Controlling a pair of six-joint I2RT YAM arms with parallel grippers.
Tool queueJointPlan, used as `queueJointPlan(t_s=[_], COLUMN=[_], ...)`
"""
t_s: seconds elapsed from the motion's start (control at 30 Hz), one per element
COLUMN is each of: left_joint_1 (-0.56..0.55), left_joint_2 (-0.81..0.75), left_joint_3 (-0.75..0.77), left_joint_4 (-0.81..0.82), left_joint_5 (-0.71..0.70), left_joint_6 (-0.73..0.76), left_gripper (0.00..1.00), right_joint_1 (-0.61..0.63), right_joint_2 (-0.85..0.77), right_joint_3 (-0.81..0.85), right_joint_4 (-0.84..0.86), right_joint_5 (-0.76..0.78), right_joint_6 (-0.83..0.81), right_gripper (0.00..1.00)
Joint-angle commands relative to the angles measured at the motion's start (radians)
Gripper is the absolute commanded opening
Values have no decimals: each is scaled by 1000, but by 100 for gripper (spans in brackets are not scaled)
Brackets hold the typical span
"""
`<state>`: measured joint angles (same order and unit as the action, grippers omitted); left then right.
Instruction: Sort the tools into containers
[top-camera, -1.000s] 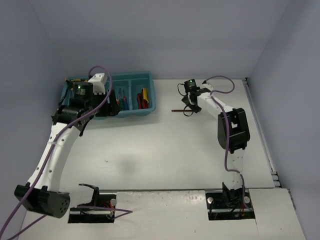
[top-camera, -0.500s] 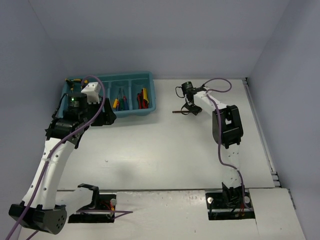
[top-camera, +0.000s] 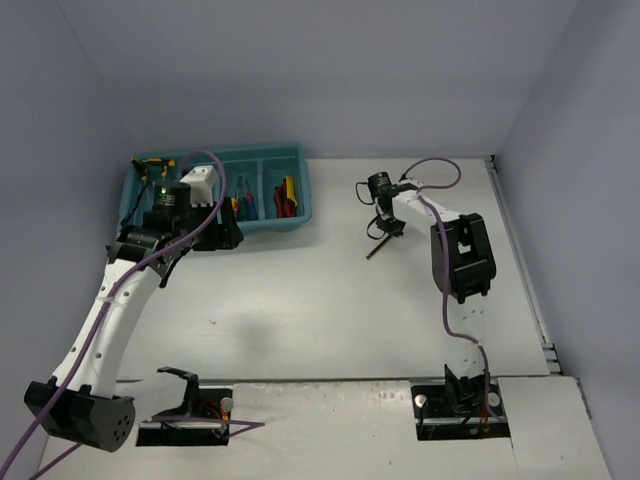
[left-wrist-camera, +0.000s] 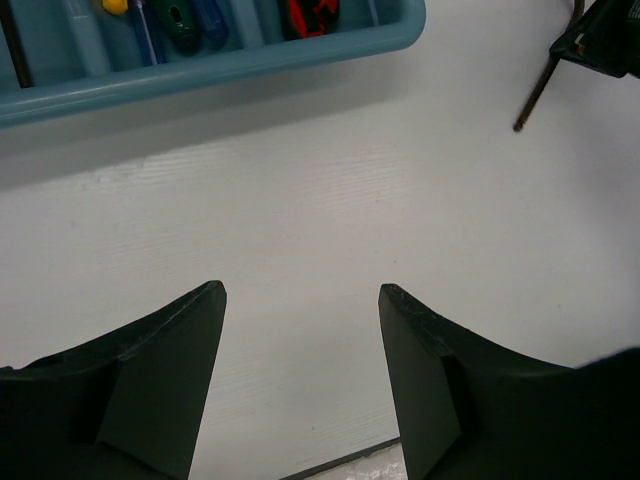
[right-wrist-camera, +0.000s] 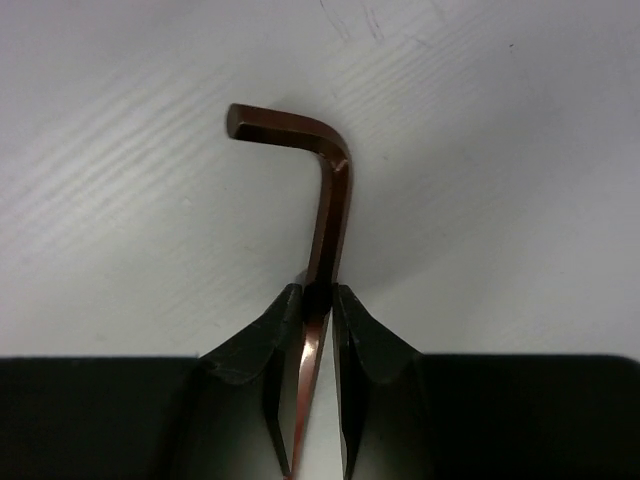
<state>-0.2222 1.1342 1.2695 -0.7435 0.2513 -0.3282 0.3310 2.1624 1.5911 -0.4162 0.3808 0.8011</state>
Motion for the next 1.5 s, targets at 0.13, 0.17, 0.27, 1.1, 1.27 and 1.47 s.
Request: queueJointPlan(t_s=[0.13, 0.17, 0.27, 1.1, 1.27, 1.47], left_joint_1=[-97, -110, -146, -347, -373, -382], left_joint_2=[50, 57, 88, 181, 191, 194], left_joint_3=[79, 83, 96, 132, 85, -47], left_joint_4=[72, 73, 76, 80, 138, 337], left_joint_5=[-14, -19, -36, -62, -17, 72], left_joint_6=[-46, -49, -60, -134, -173, -282], left_gripper=[60, 60, 60, 60, 60, 60], right_joint_1=[54, 54, 54, 32, 34, 30], right_joint_2=[-158, -178, -221, -265, -413, -591], right_joint_3=[-242, -269, -334, -518, -513, -524], right_joint_4=[-19, -3, 17, 161, 263, 379], right_joint_5=[-51, -76, -113, -304, -407, -505], right_joint_6=[-325, -334, -336, -300, -284, -245], right_gripper=[9, 9, 12, 0, 0, 0])
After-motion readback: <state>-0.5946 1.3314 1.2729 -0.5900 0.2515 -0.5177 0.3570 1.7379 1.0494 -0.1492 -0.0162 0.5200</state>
